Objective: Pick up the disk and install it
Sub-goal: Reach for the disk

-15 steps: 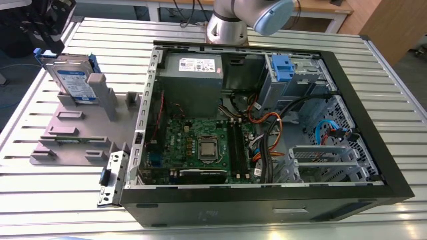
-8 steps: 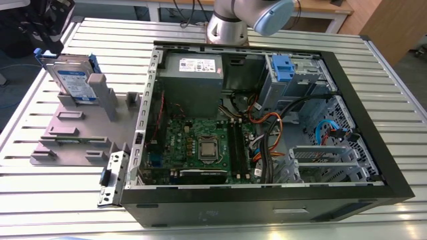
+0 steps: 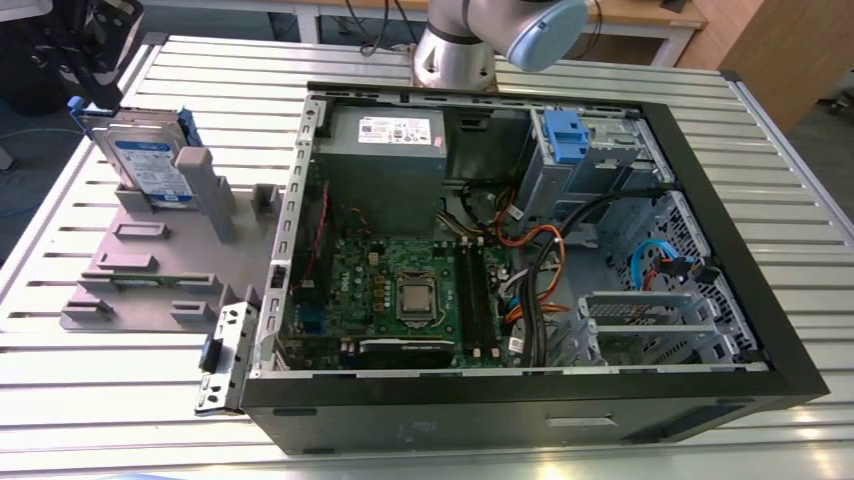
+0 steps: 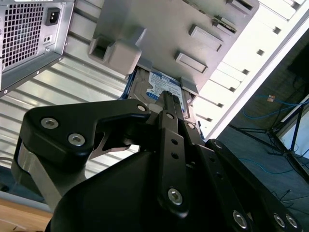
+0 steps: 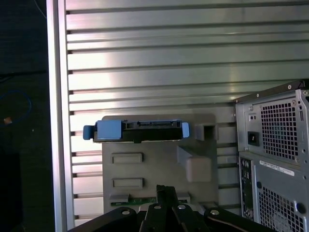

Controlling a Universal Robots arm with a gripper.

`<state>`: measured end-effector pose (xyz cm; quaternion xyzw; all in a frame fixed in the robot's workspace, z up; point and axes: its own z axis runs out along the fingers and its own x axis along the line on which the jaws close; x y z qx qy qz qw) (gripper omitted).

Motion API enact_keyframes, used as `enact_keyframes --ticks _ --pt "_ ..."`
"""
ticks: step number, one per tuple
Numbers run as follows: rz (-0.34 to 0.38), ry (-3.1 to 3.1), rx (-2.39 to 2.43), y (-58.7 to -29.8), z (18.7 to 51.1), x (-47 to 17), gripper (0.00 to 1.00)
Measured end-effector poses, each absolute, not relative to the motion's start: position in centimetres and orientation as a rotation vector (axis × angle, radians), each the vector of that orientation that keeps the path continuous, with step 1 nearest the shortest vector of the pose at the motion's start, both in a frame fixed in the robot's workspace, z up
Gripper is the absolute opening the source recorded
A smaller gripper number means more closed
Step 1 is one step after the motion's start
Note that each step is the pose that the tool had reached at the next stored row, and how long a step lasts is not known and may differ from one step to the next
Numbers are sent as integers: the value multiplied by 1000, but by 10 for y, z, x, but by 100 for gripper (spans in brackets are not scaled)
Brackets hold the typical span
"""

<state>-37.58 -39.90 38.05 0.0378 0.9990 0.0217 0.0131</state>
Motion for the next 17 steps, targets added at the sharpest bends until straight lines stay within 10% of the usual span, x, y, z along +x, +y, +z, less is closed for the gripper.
enact_keyframes --ticks 17 --pt "65 3112 118 -397 376 -380 11"
